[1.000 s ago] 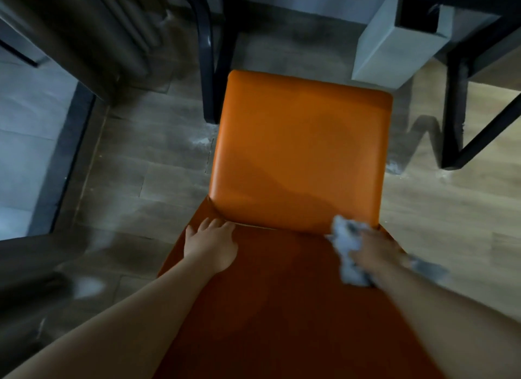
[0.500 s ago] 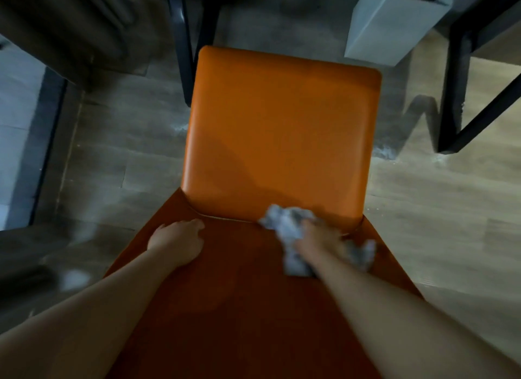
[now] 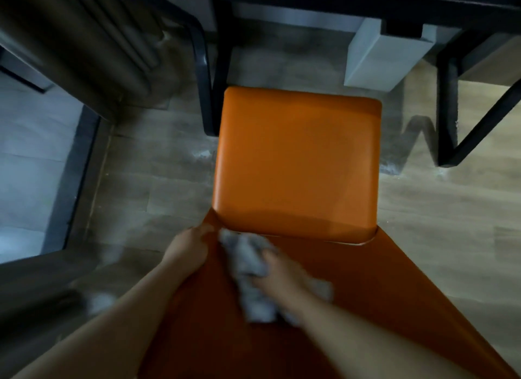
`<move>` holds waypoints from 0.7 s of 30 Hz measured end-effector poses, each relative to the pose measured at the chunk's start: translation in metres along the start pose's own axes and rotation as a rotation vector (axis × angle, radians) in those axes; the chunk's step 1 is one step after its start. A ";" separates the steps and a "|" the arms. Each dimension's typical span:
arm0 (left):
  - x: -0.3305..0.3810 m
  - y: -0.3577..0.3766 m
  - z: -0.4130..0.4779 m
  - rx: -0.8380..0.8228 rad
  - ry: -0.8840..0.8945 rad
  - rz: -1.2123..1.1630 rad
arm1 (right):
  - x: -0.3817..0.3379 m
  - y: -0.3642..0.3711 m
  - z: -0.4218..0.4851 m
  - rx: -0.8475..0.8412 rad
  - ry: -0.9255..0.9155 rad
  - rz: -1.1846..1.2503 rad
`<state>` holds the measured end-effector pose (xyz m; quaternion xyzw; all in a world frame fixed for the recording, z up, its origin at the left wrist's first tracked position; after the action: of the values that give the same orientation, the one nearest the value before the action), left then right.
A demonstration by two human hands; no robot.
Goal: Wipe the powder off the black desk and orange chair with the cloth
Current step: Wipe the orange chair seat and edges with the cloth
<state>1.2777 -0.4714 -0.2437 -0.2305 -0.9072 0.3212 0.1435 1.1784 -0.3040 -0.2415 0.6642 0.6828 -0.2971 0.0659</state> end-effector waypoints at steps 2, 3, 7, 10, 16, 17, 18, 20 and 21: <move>-0.005 0.003 -0.004 -0.088 0.002 0.023 | 0.051 -0.056 -0.010 0.144 0.220 -0.183; -0.006 0.005 -0.006 -0.106 0.005 0.014 | 0.071 -0.083 -0.018 0.240 0.342 -0.289; -0.013 0.006 -0.016 0.005 -0.038 -0.125 | 0.048 -0.070 -0.024 0.282 0.416 -0.258; -0.021 0.004 -0.022 0.053 -0.036 -0.162 | -0.036 0.021 -0.009 0.162 0.178 -0.035; -0.039 0.002 -0.038 -0.007 0.001 -0.100 | -0.048 0.011 -0.027 0.052 0.054 0.020; -0.039 0.003 -0.038 -0.021 0.005 -0.058 | -0.023 -0.010 -0.031 0.099 0.153 -0.080; -0.037 0.003 -0.038 -0.032 0.010 -0.027 | -0.001 -0.032 -0.039 0.160 0.291 -0.181; -0.033 0.003 -0.037 -0.053 0.031 -0.001 | 0.019 -0.058 -0.051 0.232 0.514 -0.313; -0.030 0.004 -0.037 -0.067 0.050 -0.008 | 0.015 -0.057 -0.051 0.230 0.508 -0.325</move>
<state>1.3195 -0.4655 -0.2218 -0.2395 -0.9145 0.2844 0.1597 1.1389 -0.2624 -0.1890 0.6025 0.7365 -0.2035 -0.2307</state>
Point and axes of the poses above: each hand's wrist, its own z-axis towards the middle knuckle, its own y-axis out of the palm, x = y × z, the point moved 1 cm from there along z, towards the middle knuckle, and after that the axes turned 12 degrees about z, right-handed, at the moved point
